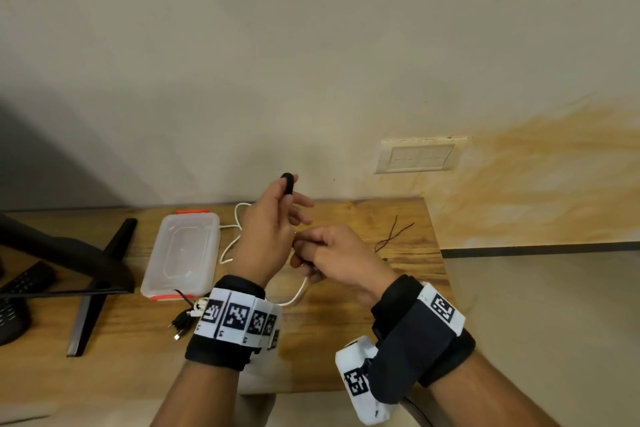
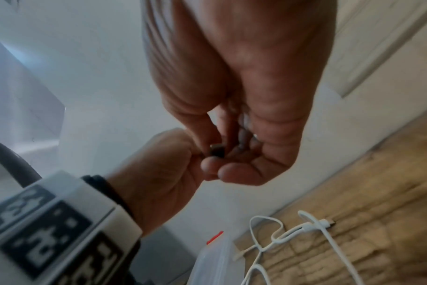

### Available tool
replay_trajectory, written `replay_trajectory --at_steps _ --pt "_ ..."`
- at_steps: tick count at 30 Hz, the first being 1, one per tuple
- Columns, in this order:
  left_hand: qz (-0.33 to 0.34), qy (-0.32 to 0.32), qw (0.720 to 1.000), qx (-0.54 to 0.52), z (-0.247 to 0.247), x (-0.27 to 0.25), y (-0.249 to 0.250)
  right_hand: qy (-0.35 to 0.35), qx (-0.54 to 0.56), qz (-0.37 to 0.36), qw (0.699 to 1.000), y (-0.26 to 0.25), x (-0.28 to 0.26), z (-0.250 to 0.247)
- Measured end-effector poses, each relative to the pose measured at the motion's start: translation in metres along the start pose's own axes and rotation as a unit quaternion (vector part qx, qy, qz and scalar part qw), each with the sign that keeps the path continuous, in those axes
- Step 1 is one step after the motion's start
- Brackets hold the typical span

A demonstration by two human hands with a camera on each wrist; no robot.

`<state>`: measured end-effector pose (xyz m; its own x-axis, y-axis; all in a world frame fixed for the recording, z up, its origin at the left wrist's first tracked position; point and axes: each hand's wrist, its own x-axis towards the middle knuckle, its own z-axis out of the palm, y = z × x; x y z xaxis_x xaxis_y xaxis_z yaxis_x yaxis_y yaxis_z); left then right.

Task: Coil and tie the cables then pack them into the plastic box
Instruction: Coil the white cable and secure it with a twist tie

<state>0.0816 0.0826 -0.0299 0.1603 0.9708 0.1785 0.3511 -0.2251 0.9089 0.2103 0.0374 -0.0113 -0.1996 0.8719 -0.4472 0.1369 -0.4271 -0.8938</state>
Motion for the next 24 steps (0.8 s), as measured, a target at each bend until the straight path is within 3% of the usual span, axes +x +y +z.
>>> replay_trajectory --at_steps 4,7,12,21,24 --pt "0.006 -0.07 0.991 0.115 0.003 -0.003 -0.001 0.13 -0.069 -0.086 0.985 -0.001 -0.003 -0.018" --pt "-0.011 -0.104 0.992 0.07 0.006 -0.005 0.004 0.187 -0.109 -0.159 0.963 -0.001 -0.003 -0.029" --pt "-0.029 -0.151 0.988 -0.005 0.007 -0.007 0.008 0.24 -0.156 -0.213 0.934 -0.002 0.001 -0.033" --pt "-0.063 -0.171 0.977 -0.113 0.002 -0.005 0.005 0.175 -0.252 -0.356 0.883 0.0 0.003 -0.042" --pt "-0.108 -0.207 0.953 -0.194 -0.006 -0.006 0.006 0.134 -0.264 -0.35 0.889 0.001 0.003 -0.046"
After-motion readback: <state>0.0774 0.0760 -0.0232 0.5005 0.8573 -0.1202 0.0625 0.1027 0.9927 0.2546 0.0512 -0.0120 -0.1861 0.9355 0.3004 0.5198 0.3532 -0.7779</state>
